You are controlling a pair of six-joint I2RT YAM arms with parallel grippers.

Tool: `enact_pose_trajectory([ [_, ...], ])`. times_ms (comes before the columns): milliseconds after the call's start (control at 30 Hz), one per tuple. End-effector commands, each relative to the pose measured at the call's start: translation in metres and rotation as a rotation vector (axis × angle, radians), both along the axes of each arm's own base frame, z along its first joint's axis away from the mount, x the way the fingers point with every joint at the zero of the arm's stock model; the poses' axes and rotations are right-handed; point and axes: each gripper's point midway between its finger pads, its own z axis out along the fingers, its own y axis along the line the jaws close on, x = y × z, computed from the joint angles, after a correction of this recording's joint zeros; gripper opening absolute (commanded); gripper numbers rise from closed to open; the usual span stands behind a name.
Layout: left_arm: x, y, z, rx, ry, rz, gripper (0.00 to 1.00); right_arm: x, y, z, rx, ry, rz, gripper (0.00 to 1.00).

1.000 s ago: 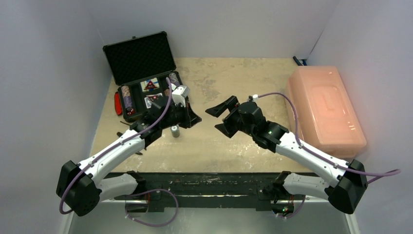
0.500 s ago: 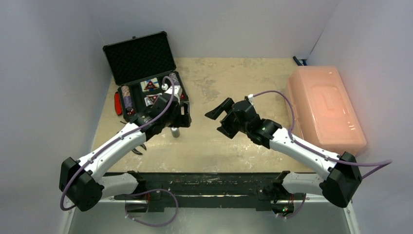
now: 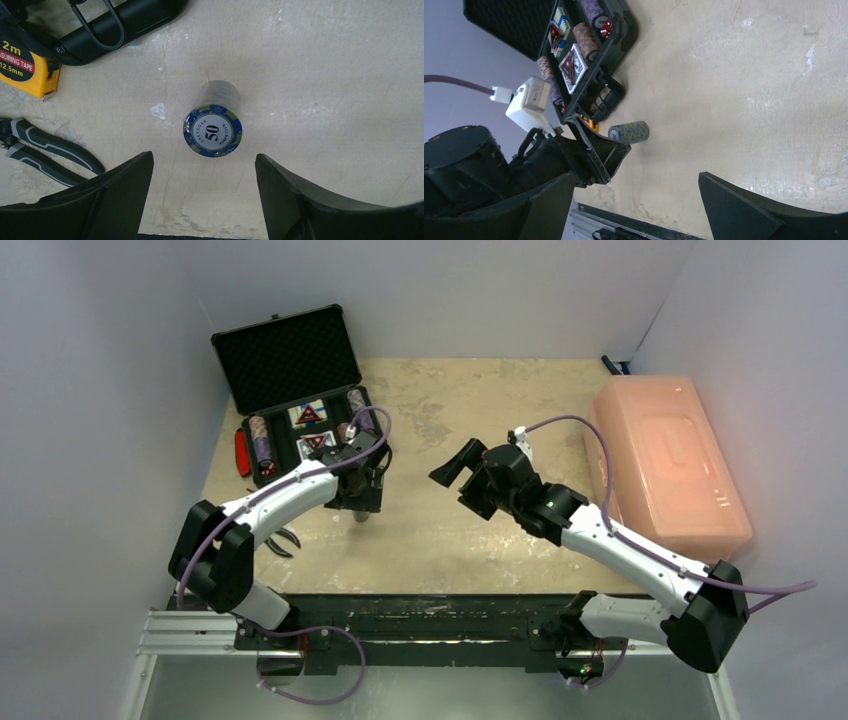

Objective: Pack up texas hold em set

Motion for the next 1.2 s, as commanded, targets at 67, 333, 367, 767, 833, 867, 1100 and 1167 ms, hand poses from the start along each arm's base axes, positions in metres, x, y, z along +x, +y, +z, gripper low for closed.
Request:
enact_pose_trajectory([
  [67, 0.014, -0.002, 0.002, -0.028, -0.002, 0.027, 0.63, 0.007, -0.007, 0.026, -0.011, -0.08, -0.013, 0.99],
  [333, 0.018, -0.007, -0.009, -0.091, 0.022, 0.007, 0.54, 0.007, -0.006, 0.028, -0.019, -0.089, 0.002, 0.99],
  [367, 0.019, -0.01, -0.009, -0.102, 0.022, -0.002, 0.54, 0.008, -0.006, 0.029, -0.02, -0.091, 0.002, 0.99],
  [767, 0.021, -0.014, -0.018, -0.116, 0.05, -0.018, 0.42, 0.007, -0.007, 0.03, -0.032, -0.096, 0.004, 0.99],
  [833, 0.021, -0.013, -0.018, -0.118, 0.052, -0.019, 0.33, 0.007, -0.007, 0.029, -0.034, -0.094, 0.004, 0.99],
  [867, 0.021, -0.013, -0.018, -0.12, 0.051, -0.021, 0.27, 0.007, -0.007, 0.029, -0.033, -0.093, 0.005, 0.99],
  [1100, 0.023, -0.005, 0.0, -0.118, 0.014, -0.011, 0.0, 0.008, -0.01, 0.032, -0.039, -0.105, 0.001, 0.99],
  [1167, 0.023, 0.0, 0.009, -0.121, -0.001, -0.003, 0.0, 0.008, -0.011, 0.033, -0.045, -0.109, -0.001, 0.99],
])
